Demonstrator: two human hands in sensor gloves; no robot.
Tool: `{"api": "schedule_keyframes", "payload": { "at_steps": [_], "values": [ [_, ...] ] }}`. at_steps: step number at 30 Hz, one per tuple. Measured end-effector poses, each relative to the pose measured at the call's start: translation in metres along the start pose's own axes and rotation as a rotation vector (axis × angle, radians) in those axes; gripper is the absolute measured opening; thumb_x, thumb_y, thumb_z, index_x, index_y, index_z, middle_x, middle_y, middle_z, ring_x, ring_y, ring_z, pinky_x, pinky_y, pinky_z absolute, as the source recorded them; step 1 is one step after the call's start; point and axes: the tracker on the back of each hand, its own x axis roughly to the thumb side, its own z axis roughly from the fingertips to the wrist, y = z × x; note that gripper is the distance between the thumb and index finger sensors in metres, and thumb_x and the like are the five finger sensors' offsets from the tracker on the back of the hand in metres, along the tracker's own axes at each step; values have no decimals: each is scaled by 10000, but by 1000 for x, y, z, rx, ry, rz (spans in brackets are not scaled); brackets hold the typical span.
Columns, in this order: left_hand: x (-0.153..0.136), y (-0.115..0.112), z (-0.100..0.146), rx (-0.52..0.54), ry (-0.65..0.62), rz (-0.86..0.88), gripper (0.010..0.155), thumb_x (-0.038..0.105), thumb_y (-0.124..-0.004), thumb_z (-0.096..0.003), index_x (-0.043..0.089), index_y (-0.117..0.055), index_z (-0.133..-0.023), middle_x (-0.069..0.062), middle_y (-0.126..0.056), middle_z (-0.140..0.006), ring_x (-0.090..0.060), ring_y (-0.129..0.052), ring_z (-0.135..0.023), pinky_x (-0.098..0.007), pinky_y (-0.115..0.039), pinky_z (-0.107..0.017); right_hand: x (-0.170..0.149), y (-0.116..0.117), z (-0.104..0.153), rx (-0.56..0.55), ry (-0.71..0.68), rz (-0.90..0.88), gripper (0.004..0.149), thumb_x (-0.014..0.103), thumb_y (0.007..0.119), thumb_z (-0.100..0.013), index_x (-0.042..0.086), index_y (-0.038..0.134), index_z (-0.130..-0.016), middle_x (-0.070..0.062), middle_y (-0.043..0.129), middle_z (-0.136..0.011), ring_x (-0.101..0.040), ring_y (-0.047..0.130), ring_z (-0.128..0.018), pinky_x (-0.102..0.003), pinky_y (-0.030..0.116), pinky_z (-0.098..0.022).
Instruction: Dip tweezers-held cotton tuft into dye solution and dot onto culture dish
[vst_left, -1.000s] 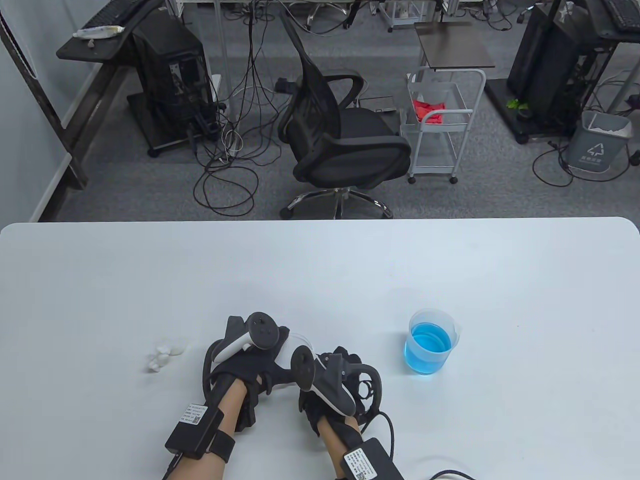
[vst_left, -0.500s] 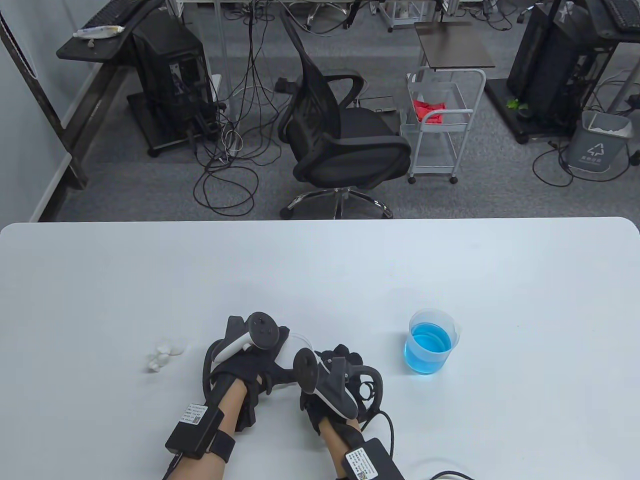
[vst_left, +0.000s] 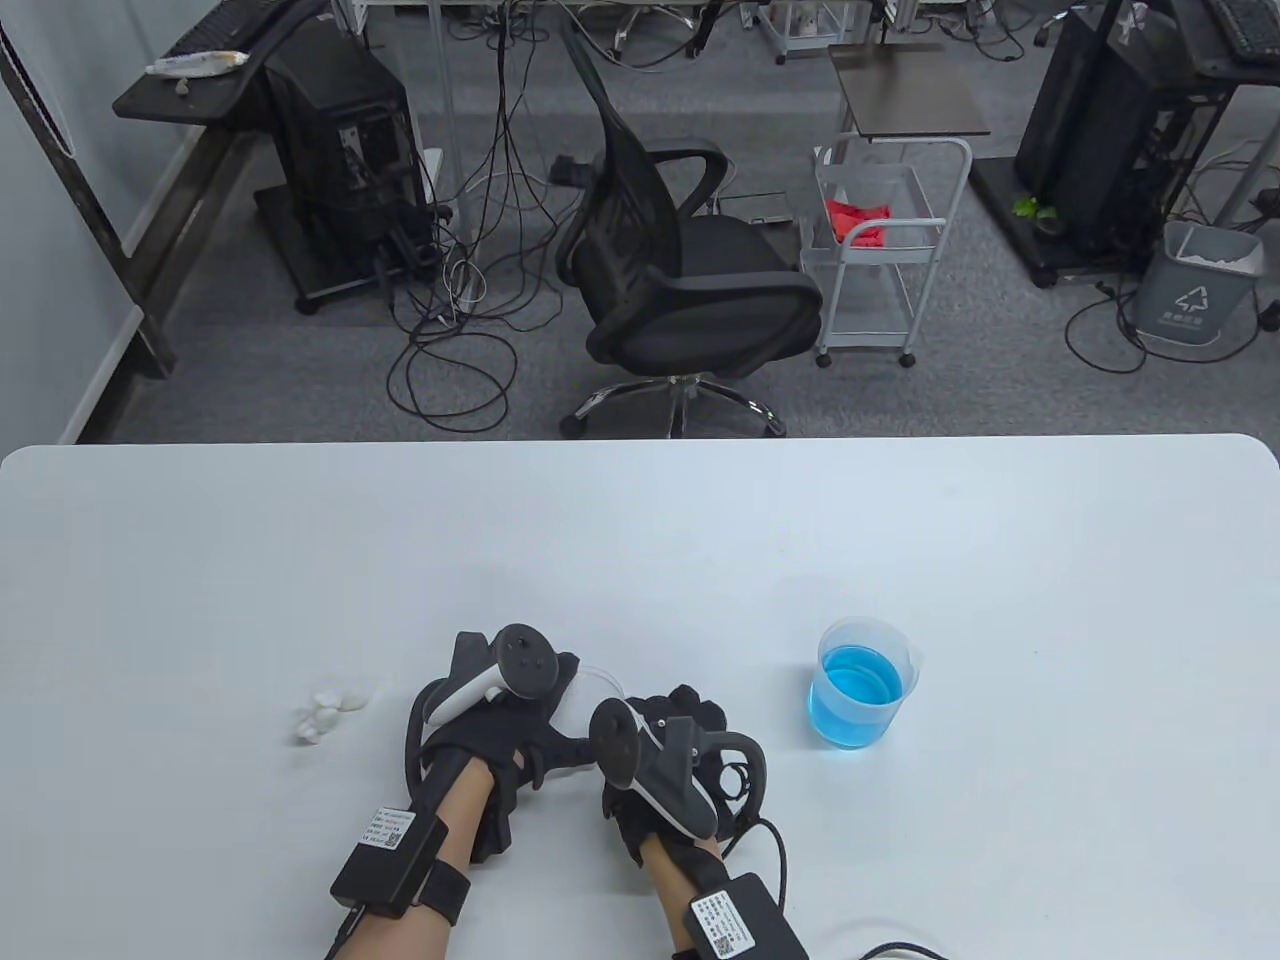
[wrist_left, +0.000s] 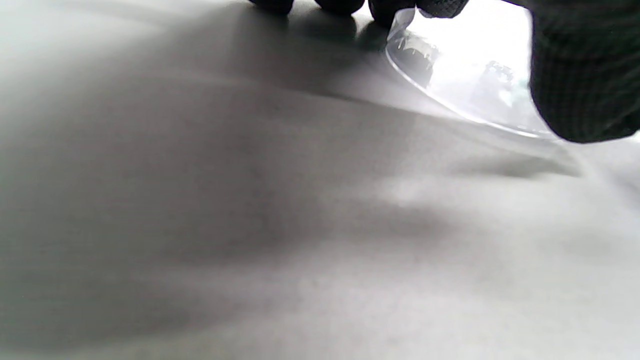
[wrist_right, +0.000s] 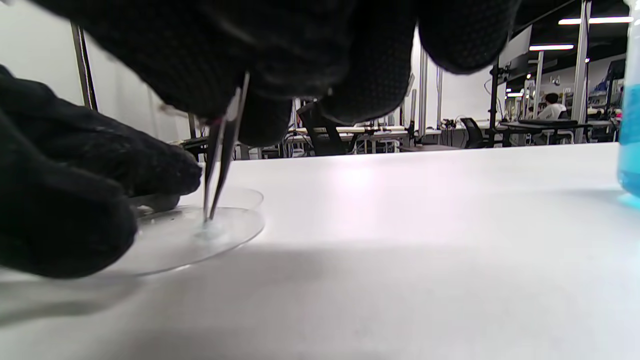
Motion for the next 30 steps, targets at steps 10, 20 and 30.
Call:
{"api": "schedule_keyframes", "payload": {
  "at_steps": [10, 20, 30],
  "values": [
    [0, 0, 0, -2, 0, 0, 992, 733, -800, -427, 405, -189, -1137, 126, -153, -1213, -232, -175, -1194, -494, -294, -845, 0, 1, -2, -53, -1, 5, 307, 315, 910, -384, 163, 1005, -634, 52, 942, -407, -178, 950, -646, -558, 711, -571],
    [0, 0, 0, -1, 0, -1, 993, 733, -799, -427, 404, -188, -1137, 126, -153, -1213, -233, -172, -1194, -495, -295, -844, 2, 1, -4, -78, 1, -20, 308, 318, 908, -387, 166, 1004, -636, 56, 941, -408, -176, 951, -644, -555, 713, -572],
    [0, 0, -1, -2, 0, -2, 995, 731, -802, -426, 403, -189, -1138, 123, -154, -1214, -233, -173, -1193, -495, -295, -844, 12, 7, -10, -30, -20, 14, 308, 314, 903, -391, 166, 1004, -640, 52, 942, -413, -176, 948, -650, -556, 707, -579]
  ]
}}
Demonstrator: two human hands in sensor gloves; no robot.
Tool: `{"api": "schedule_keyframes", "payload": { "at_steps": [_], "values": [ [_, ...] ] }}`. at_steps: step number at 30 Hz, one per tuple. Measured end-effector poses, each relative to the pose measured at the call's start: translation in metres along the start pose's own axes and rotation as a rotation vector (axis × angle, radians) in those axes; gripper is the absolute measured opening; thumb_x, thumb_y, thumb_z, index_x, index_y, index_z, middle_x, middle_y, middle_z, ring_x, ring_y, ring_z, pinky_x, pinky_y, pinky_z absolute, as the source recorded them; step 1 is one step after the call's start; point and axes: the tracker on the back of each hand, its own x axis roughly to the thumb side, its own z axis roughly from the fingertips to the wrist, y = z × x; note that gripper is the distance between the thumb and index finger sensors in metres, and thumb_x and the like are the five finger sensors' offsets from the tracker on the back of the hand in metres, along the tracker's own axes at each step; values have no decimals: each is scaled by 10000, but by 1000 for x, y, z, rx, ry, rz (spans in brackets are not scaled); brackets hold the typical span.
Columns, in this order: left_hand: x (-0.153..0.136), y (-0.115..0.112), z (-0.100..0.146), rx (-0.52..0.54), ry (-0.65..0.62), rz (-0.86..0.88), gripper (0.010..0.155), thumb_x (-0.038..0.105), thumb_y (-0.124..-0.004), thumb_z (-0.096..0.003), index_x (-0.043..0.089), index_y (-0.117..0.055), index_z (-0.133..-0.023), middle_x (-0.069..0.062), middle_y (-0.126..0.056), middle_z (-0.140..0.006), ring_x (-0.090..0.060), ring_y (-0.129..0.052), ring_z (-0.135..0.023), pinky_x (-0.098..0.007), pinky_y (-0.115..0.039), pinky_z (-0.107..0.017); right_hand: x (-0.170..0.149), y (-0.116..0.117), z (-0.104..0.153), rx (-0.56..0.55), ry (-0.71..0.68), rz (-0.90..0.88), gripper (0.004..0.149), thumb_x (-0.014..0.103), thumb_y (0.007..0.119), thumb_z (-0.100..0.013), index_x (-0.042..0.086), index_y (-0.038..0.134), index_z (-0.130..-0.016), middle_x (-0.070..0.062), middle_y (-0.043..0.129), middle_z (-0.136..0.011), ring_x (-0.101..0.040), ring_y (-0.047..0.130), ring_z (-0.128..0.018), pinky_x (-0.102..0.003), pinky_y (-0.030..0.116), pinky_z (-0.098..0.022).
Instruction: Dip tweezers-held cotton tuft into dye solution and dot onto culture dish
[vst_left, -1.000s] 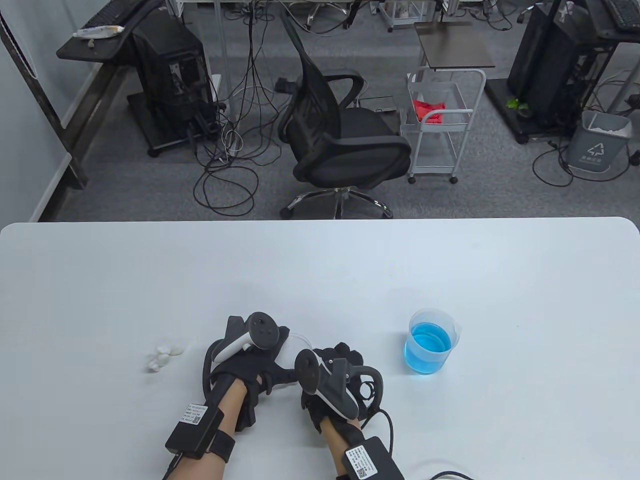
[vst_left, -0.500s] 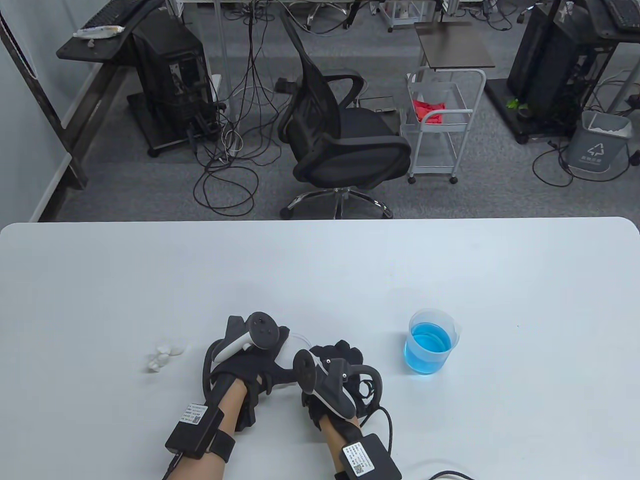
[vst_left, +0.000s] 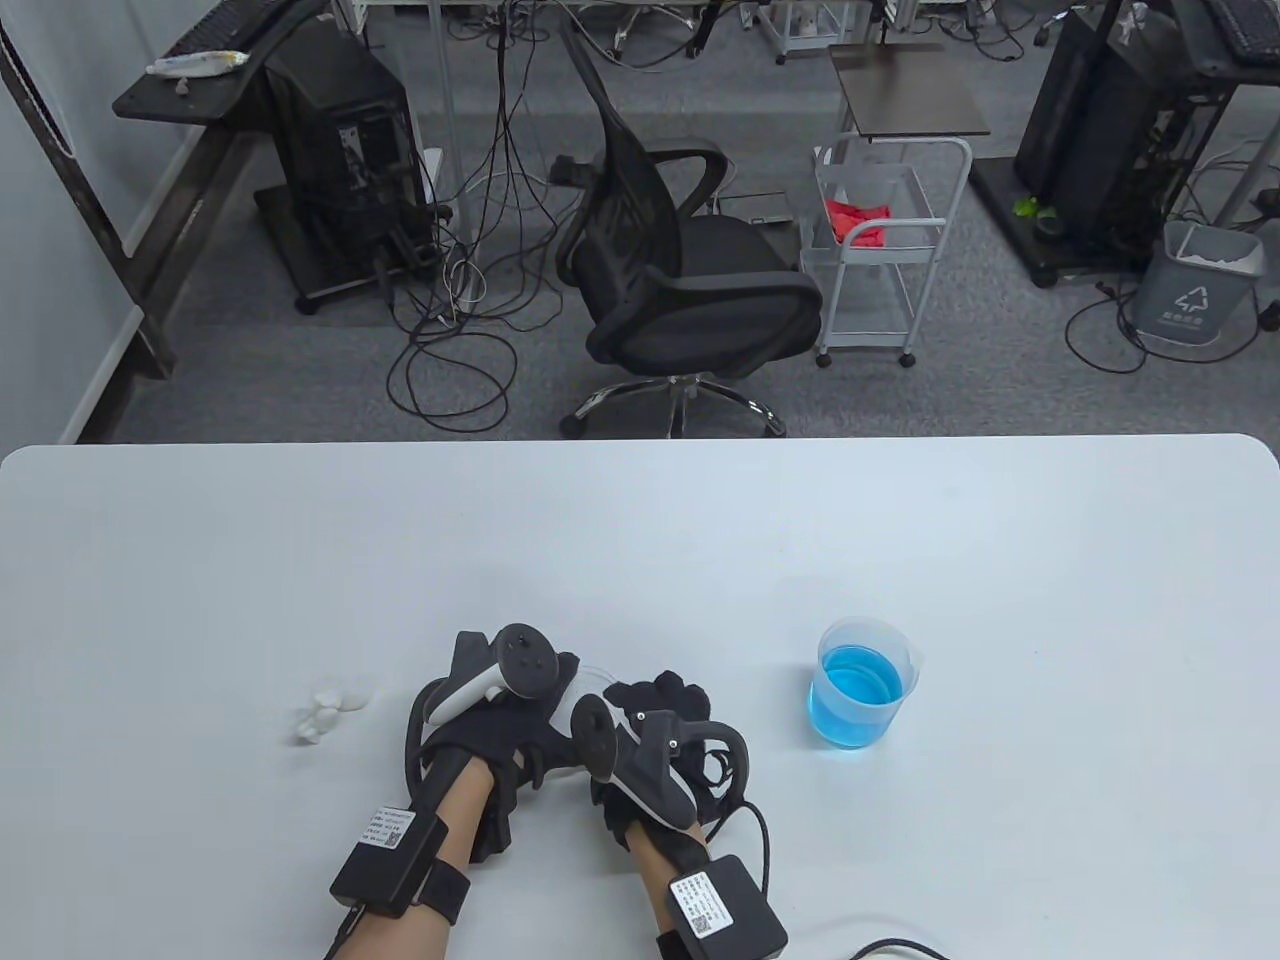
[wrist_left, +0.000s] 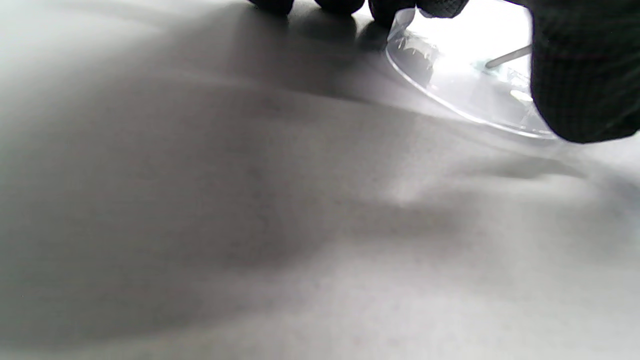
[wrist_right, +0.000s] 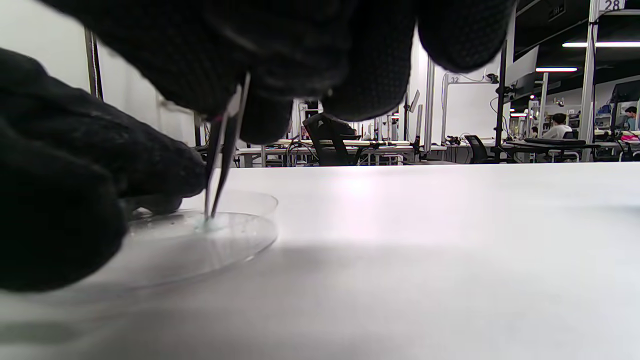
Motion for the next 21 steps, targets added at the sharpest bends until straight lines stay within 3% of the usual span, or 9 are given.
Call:
{"api": "schedule_keyframes", "payload": {
  "at_steps": [5, 9, 17, 21],
  "values": [
    [0, 0, 0, 0, -1, 1, 994, 733, -800, -426, 405, -188, -1138, 125, -154, -1213, -233, -173, -1193, -495, -294, -844, 1, -5, 2, -31, -18, -13, 309, 315, 905, -389, 164, 1005, -639, 53, 943, -409, -174, 950, -647, -555, 709, -576],
    [0, 0, 0, 1, -1, 1, 995, 730, -803, -426, 403, -189, -1138, 124, -154, -1213, -233, -173, -1193, -495, -293, -844, 1, -2, 2, 37, -20, 9, 305, 315, 908, -389, 168, 1009, -635, 53, 945, -407, -171, 951, -648, -553, 712, -576],
    [0, 0, 0, 1, -1, 2, 997, 731, -803, -424, 404, -188, -1137, 125, -152, -1214, -233, -171, -1194, -495, -294, -844, -1, -9, 5, 15, -34, -43, 306, 314, 911, -387, 161, 1008, -635, 53, 942, -405, -175, 952, -642, -556, 714, -570],
    [0, 0, 0, 1, -1, 2, 998, 730, -806, -423, 406, -187, -1137, 125, -151, -1214, -232, -173, -1193, -494, -294, -845, 0, -6, 5, 71, -36, -30, 305, 313, 911, -390, 162, 1007, -637, 52, 941, -407, -176, 952, -643, -558, 712, -571]
  ]
}}
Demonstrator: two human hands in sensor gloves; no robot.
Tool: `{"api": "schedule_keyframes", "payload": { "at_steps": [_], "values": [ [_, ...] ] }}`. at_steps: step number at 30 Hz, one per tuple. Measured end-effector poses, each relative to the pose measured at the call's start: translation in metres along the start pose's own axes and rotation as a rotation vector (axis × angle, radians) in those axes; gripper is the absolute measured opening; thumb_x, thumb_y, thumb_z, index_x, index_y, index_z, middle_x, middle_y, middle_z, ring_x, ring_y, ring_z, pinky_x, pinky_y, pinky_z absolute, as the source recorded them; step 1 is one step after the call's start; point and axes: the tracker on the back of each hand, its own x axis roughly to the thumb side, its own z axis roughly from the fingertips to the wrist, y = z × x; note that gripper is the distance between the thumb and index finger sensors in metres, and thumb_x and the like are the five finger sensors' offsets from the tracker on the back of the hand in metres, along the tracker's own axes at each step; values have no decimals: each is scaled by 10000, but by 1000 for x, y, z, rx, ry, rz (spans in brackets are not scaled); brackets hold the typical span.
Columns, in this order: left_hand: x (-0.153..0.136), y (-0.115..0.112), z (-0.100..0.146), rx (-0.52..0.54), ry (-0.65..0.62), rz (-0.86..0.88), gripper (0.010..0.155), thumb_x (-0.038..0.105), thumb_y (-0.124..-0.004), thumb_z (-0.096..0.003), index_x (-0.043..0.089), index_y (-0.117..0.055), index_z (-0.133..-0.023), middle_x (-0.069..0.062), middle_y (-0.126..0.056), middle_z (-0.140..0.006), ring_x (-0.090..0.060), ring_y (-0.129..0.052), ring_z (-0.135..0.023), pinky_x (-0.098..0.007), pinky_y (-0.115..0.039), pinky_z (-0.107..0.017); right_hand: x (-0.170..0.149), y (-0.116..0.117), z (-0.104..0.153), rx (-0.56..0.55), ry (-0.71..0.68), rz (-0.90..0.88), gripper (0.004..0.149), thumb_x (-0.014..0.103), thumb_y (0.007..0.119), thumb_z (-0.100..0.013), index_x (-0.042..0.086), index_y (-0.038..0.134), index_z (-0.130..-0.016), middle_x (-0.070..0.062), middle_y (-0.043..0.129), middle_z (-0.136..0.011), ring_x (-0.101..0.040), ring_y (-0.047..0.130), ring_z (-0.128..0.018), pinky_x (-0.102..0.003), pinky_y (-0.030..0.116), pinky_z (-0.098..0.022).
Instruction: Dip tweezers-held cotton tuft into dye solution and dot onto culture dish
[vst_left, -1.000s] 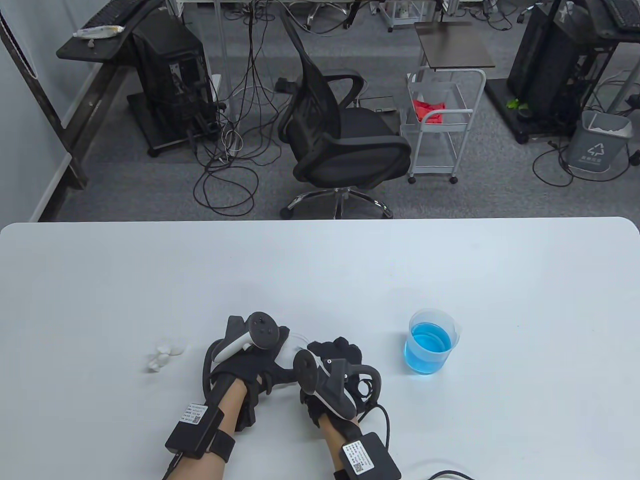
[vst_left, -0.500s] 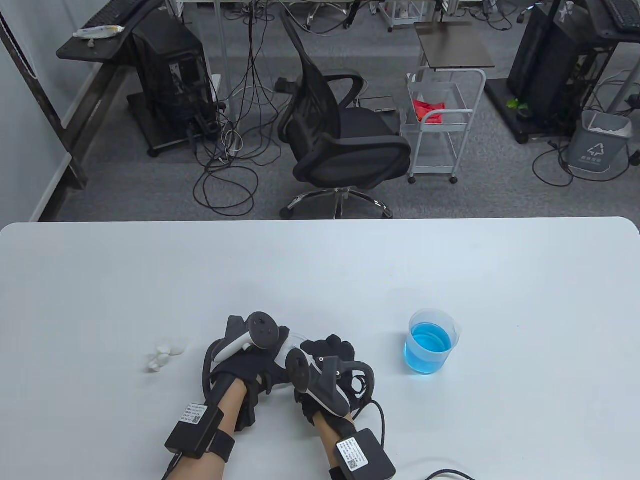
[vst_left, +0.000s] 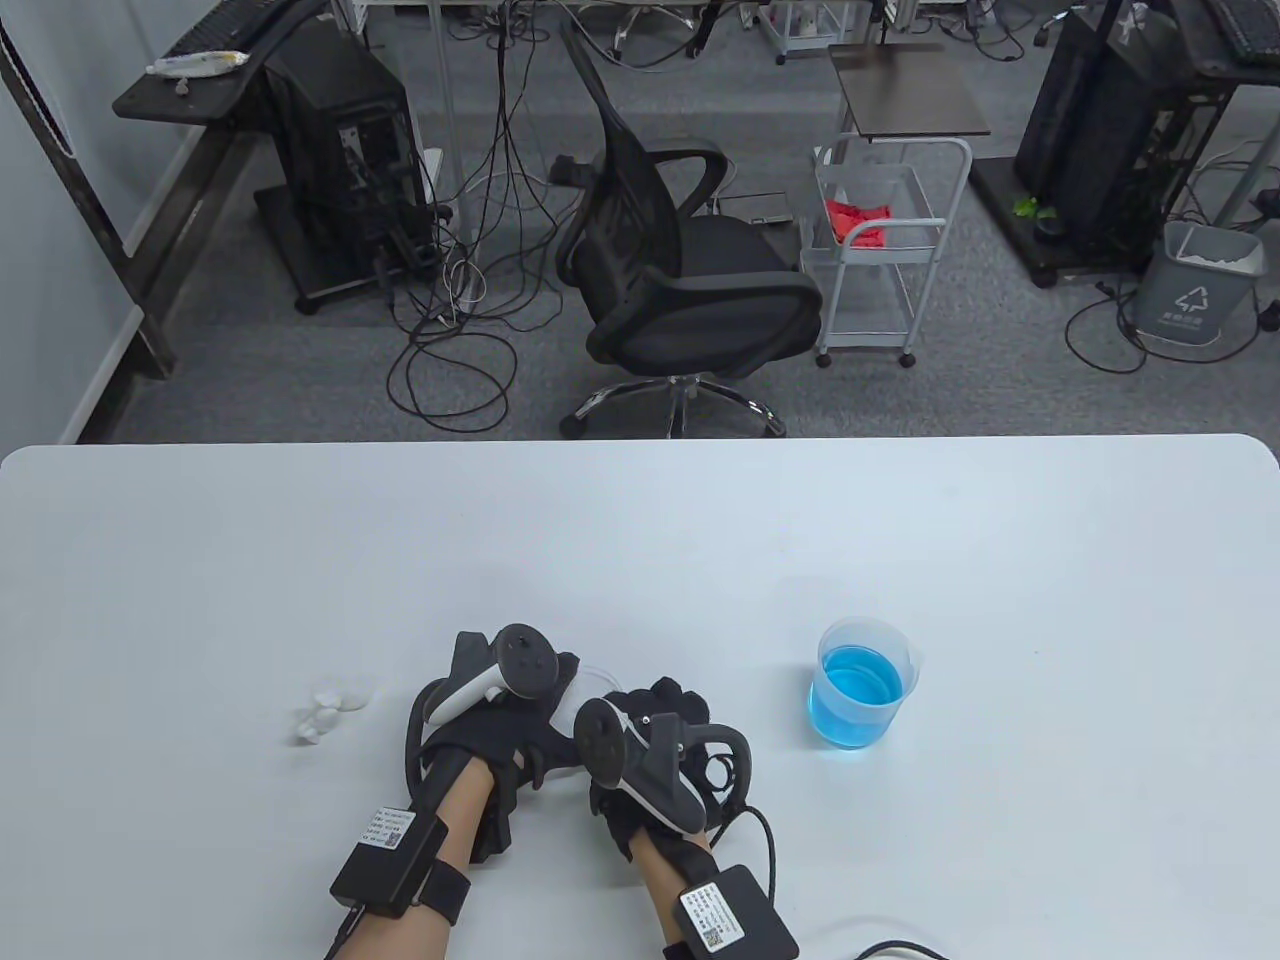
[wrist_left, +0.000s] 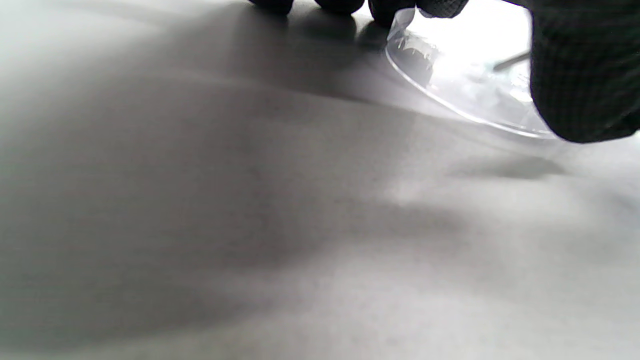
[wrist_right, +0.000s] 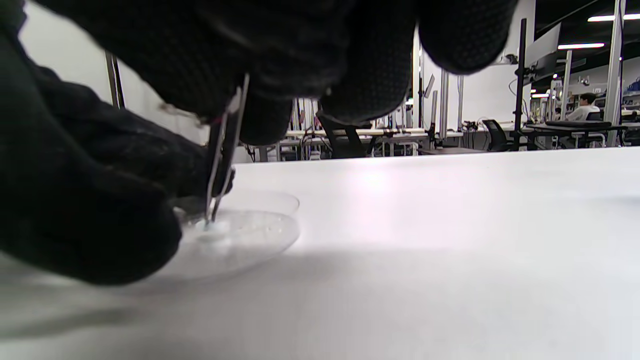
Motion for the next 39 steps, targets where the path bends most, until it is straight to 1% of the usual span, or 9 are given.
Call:
{"api": "schedule_keyframes", "payload": {
  "at_steps": [3, 5, 8, 12, 16, 24, 28, 33, 39],
  "values": [
    [0, 0, 0, 0, 0, 1, 998, 730, -806, -423, 406, -189, -1137, 126, -152, -1214, -232, -173, -1194, -494, -294, -845, -1, -1, 0, -7, 3, -6, 305, 315, 912, -389, 162, 1008, -635, 53, 942, -406, -176, 952, -642, -558, 712, -571],
    [0, 0, 0, 0, 0, 0, 999, 729, -807, -423, 404, -188, -1137, 124, -153, -1214, -233, -173, -1193, -494, -294, -845, 0, -4, 1, -30, -8, -15, 305, 314, 913, -388, 161, 1009, -634, 52, 942, -403, -174, 953, -640, -557, 714, -570],
    [0, 0, 0, 0, 0, 0, 999, 728, -808, -422, 405, -190, -1137, 126, -155, -1213, -233, -173, -1193, -494, -294, -844, 3, -6, 2, -28, -14, -24, 304, 312, 915, -387, 160, 1011, -632, 52, 943, -403, -175, 952, -642, -557, 714, -570],
    [0, 0, 0, 0, -1, 1, 1004, 728, -811, -421, 404, -187, -1137, 124, -152, -1214, -232, -172, -1193, -498, -292, -842, 4, -1, 0, 0, -10, -3, 304, 316, 911, -390, 164, 1009, -635, 53, 942, -405, -171, 954, -641, -556, 715, -571],
    [0, 0, 0, -1, 0, 1, 1002, 729, -809, -421, 406, -188, -1137, 128, -152, -1213, -231, -173, -1194, -496, -293, -843, 5, -2, 0, -16, -17, -12, 303, 313, 914, -389, 162, 1010, -633, 51, 943, -404, -175, 953, -641, -558, 714, -570],
    [0, 0, 0, -1, -1, 1, 1007, 727, -815, -418, 405, -187, -1137, 126, -153, -1213, -233, -173, -1193, -495, -293, -844, 5, 0, -2, 38, -8, -33, 306, 314, 910, -392, 161, 1007, -639, 51, 943, -407, -176, 952, -646, -558, 712, -572],
    [0, 0, 0, -1, -1, 1, 1004, 729, -811, -420, 406, -187, -1137, 126, -153, -1213, -232, -173, -1193, -496, -292, -844, 6, -2, -1, 14, -21, -40, 305, 315, 913, -390, 162, 1009, -635, 52, 942, -406, -174, 952, -644, -557, 712, -572],
    [0, 0, 0, -1, -1, 1, 1008, 730, -813, -418, 404, -188, -1138, 125, -152, -1214, -234, -173, -1193, -494, -293, -845, 9, 0, -1, 36, -28, -25, 305, 316, 910, -392, 165, 1007, -638, 54, 942, -407, -173, 952, -645, -556, 714, -572],
    [0, 0, 0, -1, -1, 1, 1001, 733, -806, -421, 406, -188, -1137, 124, -152, -1213, -232, -173, -1193, -494, -293, -844, 8, -1, -1, 11, -26, -47, 303, 314, 912, -391, 164, 1008, -636, 52, 941, -408, -174, 951, -646, -557, 713, -572]
  ]
}}
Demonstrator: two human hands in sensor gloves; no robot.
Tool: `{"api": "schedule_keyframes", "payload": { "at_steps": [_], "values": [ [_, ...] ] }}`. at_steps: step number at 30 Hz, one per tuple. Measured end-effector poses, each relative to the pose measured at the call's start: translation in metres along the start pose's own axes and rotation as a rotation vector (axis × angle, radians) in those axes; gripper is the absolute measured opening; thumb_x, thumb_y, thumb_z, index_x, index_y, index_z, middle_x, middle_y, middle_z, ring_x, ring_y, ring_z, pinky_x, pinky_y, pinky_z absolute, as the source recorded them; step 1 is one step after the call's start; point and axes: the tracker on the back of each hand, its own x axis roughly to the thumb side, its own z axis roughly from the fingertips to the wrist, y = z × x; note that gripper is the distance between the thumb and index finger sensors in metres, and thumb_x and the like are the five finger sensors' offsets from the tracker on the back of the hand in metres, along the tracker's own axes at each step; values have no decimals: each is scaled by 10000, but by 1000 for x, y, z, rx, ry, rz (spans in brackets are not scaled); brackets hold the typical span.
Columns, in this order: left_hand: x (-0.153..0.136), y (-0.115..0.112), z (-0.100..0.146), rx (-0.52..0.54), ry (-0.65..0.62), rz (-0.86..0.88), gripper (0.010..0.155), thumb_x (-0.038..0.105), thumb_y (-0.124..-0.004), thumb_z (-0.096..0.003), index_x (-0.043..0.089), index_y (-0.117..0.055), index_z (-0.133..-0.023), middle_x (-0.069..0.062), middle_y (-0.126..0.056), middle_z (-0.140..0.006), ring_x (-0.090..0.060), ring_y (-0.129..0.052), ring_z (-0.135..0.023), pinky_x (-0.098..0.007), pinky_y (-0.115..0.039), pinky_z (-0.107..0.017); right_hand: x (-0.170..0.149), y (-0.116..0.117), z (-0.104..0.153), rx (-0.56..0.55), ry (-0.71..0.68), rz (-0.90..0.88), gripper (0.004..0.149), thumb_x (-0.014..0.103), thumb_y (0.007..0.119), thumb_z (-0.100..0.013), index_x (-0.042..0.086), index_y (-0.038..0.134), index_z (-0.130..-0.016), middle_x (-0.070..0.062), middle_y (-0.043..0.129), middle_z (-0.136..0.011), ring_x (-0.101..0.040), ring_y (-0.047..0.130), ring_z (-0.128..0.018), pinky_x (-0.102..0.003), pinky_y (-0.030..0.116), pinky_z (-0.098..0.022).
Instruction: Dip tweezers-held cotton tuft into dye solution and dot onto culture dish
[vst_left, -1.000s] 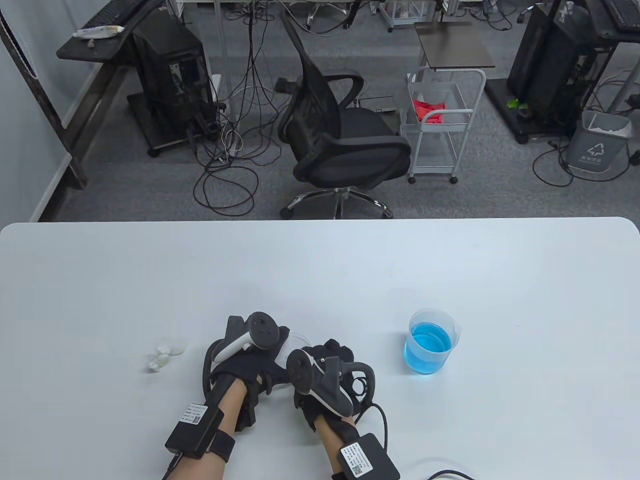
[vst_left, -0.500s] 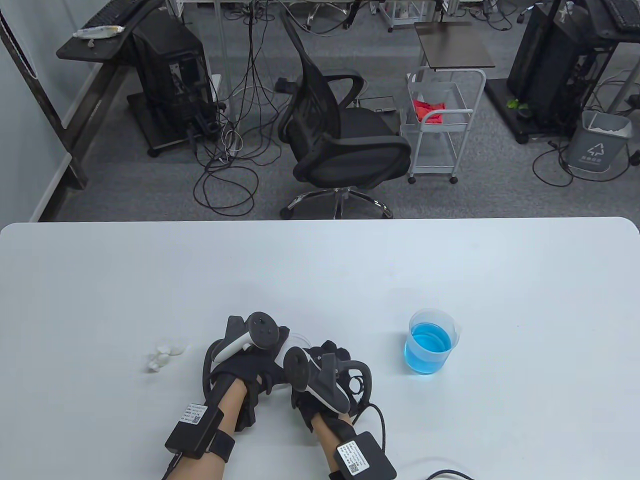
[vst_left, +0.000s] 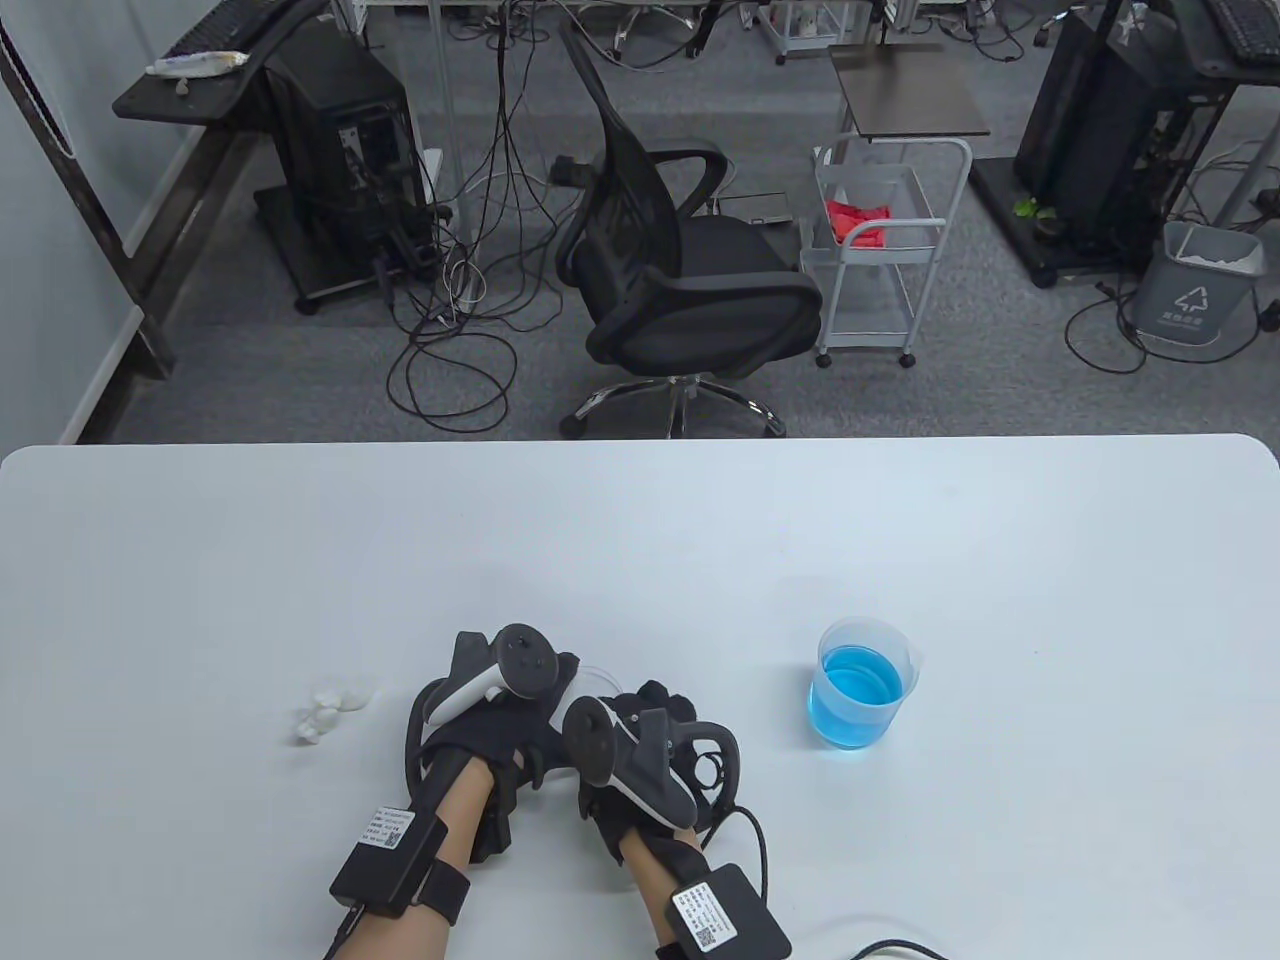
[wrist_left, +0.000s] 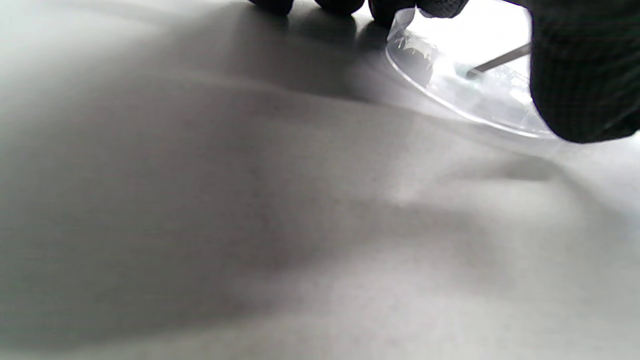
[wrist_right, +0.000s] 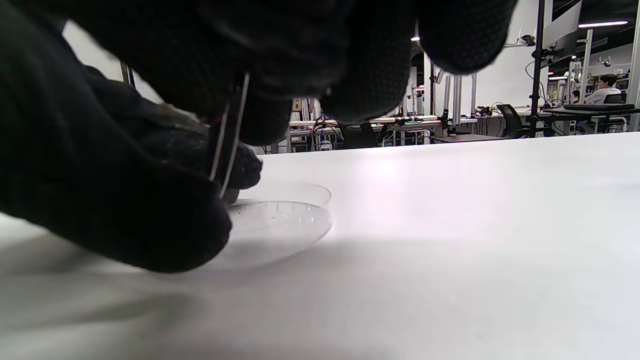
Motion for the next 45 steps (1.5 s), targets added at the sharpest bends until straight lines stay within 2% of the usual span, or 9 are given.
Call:
{"api": "schedule_keyframes", "payload": {
  "at_steps": [5, 23, 25, 32, 35, 42, 45],
  "values": [
    [0, 0, 0, 0, 0, 0, 1000, 735, -806, -423, 405, -190, -1137, 125, -153, -1214, -232, -173, -1193, -494, -294, -845, 2, 3, 0, 28, -6, 12, 304, 317, 908, -393, 168, 1005, -640, 54, 941, -411, -171, 949, -650, -556, 712, -574],
    [0, 0, 0, 0, 0, 0, 999, 734, -804, -422, 407, -188, -1137, 127, -152, -1214, -232, -174, -1193, -495, -293, -844, 0, 2, 1, -66, -3, 16, 310, 314, 903, -393, 161, 997, -646, 53, 934, -414, -179, 946, -650, -560, 709, -573],
    [0, 0, 0, 0, 0, 0, 1002, 730, -810, -419, 406, -190, -1137, 126, -154, -1214, -232, -175, -1193, -496, -293, -844, -2, 6, 0, -32, 2, 36, 309, 316, 902, -394, 163, 998, -645, 53, 934, -415, -177, 946, -651, -559, 709, -574],
    [0, 0, 0, 0, 0, 0, 997, 730, -805, -422, 404, -190, -1137, 124, -154, -1213, -233, -174, -1193, -496, -293, -844, -7, 4, -1, -90, 35, 21, 308, 314, 904, -391, 162, 999, -642, 53, 935, -411, -176, 948, -647, -558, 710, -573],
    [0, 0, 0, 0, -1, 0, 997, 732, -802, -424, 406, -188, -1137, 126, -152, -1213, -231, -175, -1193, -494, -293, -845, -9, 9, -2, -67, 44, 44, 308, 315, 904, -392, 163, 999, -643, 53, 936, -413, -177, 947, -650, -558, 709, -574],
    [0, 0, 0, 0, -1, 0, 995, 731, -803, -424, 405, -190, -1138, 125, -153, -1214, -232, -176, -1193, -495, -293, -844, -9, 7, -3, -114, 45, 28, 307, 314, 905, -390, 165, 1000, -642, 53, 936, -412, -174, 947, -651, -555, 710, -576],
    [0, 0, 0, 0, -1, 0, 996, 732, -802, -424, 406, -188, -1137, 126, -153, -1214, -231, -175, -1193, -496, -293, -844, -9, 10, -4, -83, 50, 53, 308, 317, 903, -392, 168, 998, -644, 55, 936, -415, -172, 945, -655, -555, 708, -577]
  ]
}}
